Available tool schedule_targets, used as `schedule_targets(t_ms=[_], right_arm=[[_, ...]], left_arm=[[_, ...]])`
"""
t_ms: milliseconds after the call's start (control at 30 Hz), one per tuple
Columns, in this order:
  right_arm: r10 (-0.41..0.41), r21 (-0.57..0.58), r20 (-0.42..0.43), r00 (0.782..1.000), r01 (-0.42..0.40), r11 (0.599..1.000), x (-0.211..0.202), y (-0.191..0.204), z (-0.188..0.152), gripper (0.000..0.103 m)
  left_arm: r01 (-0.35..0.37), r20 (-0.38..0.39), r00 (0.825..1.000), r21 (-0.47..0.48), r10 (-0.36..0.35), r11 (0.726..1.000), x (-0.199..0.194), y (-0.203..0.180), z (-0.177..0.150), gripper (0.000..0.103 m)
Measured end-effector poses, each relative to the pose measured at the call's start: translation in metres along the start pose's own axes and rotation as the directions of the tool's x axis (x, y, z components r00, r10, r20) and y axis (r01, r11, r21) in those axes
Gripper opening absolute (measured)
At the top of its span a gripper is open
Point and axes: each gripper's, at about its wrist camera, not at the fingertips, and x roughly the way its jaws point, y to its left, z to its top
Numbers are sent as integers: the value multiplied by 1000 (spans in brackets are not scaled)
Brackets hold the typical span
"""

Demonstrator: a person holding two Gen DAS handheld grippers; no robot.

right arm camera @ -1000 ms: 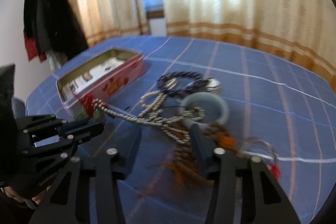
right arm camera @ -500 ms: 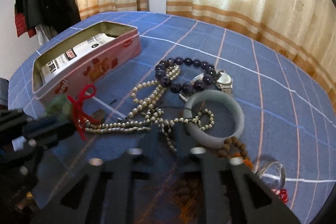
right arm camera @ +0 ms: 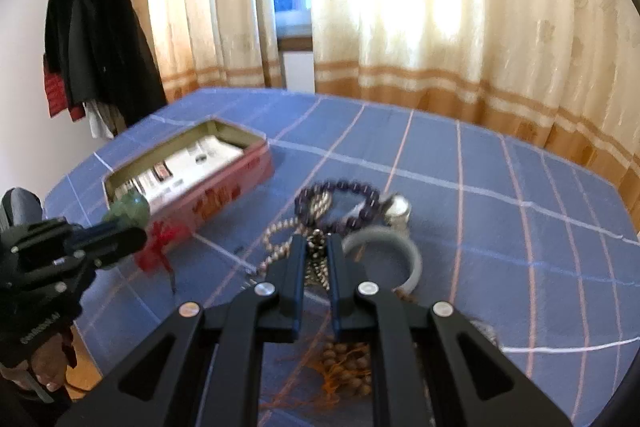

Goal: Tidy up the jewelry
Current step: 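Lift the green bangle with the left gripper while the right gripper lifts the necklace over the tin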

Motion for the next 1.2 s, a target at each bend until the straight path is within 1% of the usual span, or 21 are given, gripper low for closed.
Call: schedule_targets(t_ms=[300,600,700,933,1200], right_arm=[[-6,-11,101,995,7,1000,-36,0,26,13],[3,-55,151,988,5,998,-49,10,48,13],[11,-67,165,986,0,998,-52,16,54,13],[28,-106,194,981,-7,994,-57,30,69,13],[51,-141,210,976,-22,990,-53,47,83,13]], left_arm=[[-16,58,998,28,14,999,-14,0,22,7],[-60,124,991,47,54,997,-33,7,48,7],[-74,131,989,42,68,996,-35,12,53,7],[-74,137,988,32,69,997,-36,20,61,7],[-120,152,982,19,116,993,-37,36,68,7]])
